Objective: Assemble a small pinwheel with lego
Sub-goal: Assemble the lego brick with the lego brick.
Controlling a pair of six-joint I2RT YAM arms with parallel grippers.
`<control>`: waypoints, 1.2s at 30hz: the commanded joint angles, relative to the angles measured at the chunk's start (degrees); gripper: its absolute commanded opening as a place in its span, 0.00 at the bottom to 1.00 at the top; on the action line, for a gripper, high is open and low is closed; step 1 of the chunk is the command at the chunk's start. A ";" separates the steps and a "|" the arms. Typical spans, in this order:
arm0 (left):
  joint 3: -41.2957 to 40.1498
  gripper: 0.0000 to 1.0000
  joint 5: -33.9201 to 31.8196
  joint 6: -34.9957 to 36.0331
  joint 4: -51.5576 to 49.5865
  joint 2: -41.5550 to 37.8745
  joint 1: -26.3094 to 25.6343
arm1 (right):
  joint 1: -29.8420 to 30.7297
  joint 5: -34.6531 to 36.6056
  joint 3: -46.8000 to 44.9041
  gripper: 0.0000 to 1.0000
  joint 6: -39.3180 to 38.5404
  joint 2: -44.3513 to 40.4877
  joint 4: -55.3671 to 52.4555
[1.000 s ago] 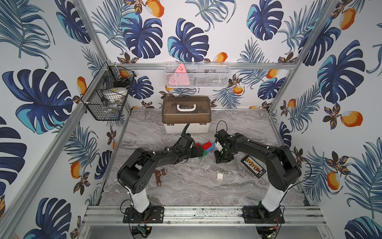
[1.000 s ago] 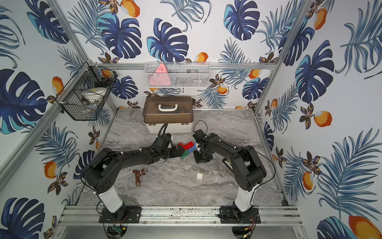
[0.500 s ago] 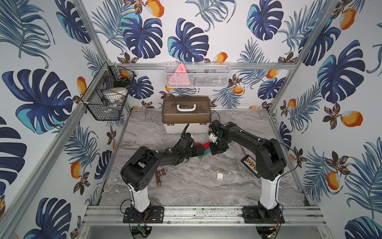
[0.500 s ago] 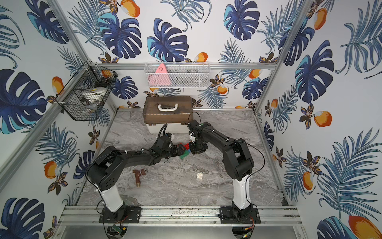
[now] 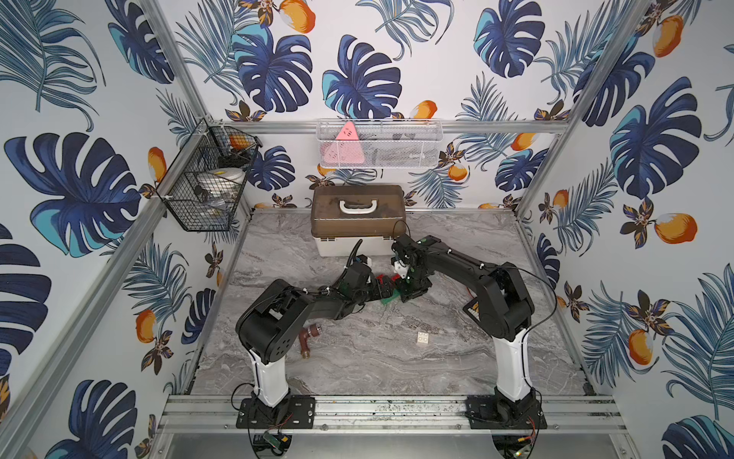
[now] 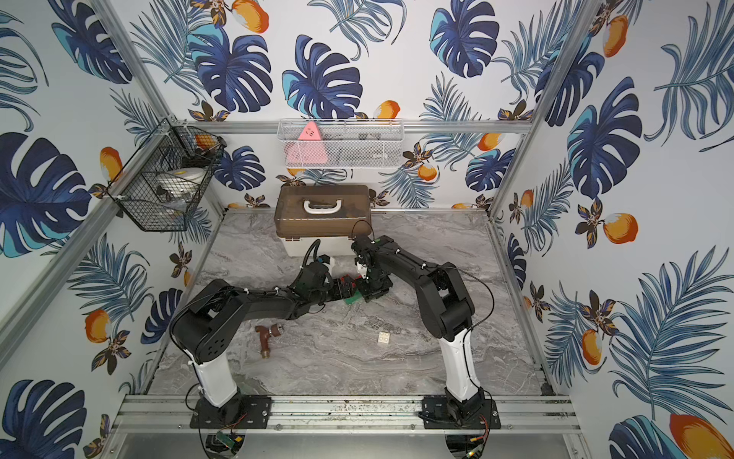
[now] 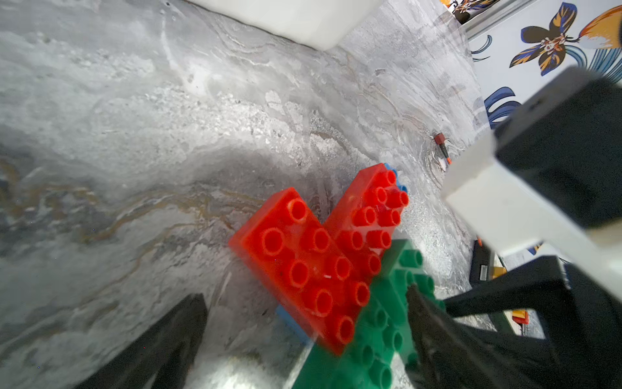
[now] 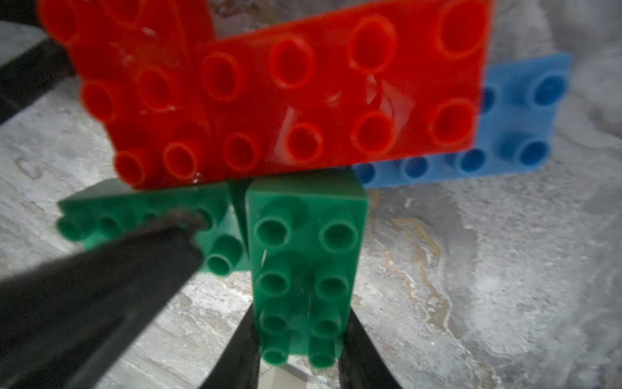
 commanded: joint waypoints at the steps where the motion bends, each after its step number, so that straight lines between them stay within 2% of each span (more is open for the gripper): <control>1: -0.41 0.99 0.38 -0.89 2.17 0.61 0.00 | 0.02 0.62 0.73 0.30 -0.51 1.16 -1.73; 11: 1.30 0.99 0.94 2.91 -1.53 1.63 0.06 | 0.27 -0.27 1.32 0.30 -0.92 1.59 -2.13; 15: 3.48 0.94 1.93 6.57 -6.62 3.17 0.12 | 0.28 -1.26 1.56 0.30 -0.42 2.18 -2.34; 20: 1.14 0.89 3.73 6.94 -5.02 2.97 0.66 | 0.24 -2.03 1.13 0.30 0.47 2.17 -1.67; 26: 3.83 0.85 4.65 9.16 -9.36 3.70 0.80 | 0.20 -2.50 1.19 0.30 0.48 2.79 -1.53; 36: 3.67 0.93 5.57 8.69 -8.51 3.80 0.84 | 0.22 -3.02 2.74 0.31 0.57 3.24 -2.07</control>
